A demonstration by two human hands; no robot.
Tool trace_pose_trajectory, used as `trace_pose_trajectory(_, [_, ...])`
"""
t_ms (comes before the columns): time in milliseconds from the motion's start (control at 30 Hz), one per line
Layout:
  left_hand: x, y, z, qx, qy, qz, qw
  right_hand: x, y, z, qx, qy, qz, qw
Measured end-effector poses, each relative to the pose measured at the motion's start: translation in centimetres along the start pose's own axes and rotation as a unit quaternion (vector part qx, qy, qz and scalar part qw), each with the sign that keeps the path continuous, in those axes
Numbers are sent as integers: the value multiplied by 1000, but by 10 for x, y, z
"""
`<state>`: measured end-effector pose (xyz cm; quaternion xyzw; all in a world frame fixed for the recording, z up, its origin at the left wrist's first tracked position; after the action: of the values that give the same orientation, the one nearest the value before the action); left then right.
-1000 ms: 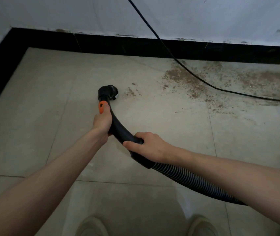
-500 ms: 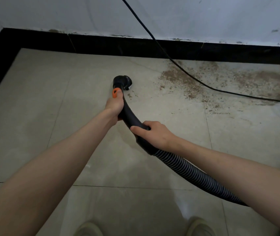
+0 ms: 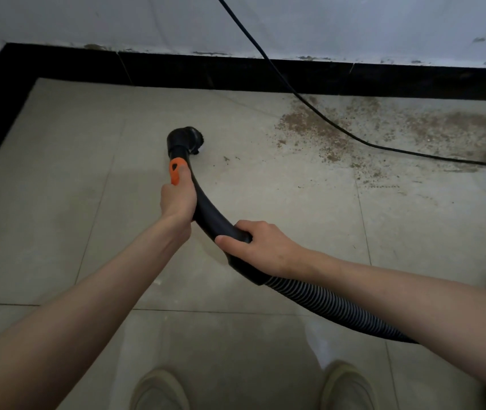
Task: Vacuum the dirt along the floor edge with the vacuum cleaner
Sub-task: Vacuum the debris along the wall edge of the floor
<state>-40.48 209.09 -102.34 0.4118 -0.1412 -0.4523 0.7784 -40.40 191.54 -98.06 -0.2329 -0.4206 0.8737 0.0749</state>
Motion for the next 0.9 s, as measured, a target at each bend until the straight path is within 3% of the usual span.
trace_pose_trajectory(233, [-7,-49,28,-51,-4,12,999,27,15,18,39,-77,38,996])
trace_pose_trajectory(767, [75,-11,17,-42,-143,-37,988,-16,45,32,66,44,-29,996])
trace_pose_trajectory(900, [75,-16,21,-56,-176,-34,982,-8,47,35,66,16,-35,997])
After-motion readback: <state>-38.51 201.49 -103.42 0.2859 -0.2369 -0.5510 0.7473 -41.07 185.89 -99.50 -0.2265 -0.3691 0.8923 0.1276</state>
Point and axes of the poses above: each hand's wrist, its own z-axis away from the middle knuckle, its own x-axis out of the palm, y = z × x, the point moved 9 cm from there along -z, towards the middle knuckle, and after that the axes turned 12 degrees about -y, right-handed, at the moved point
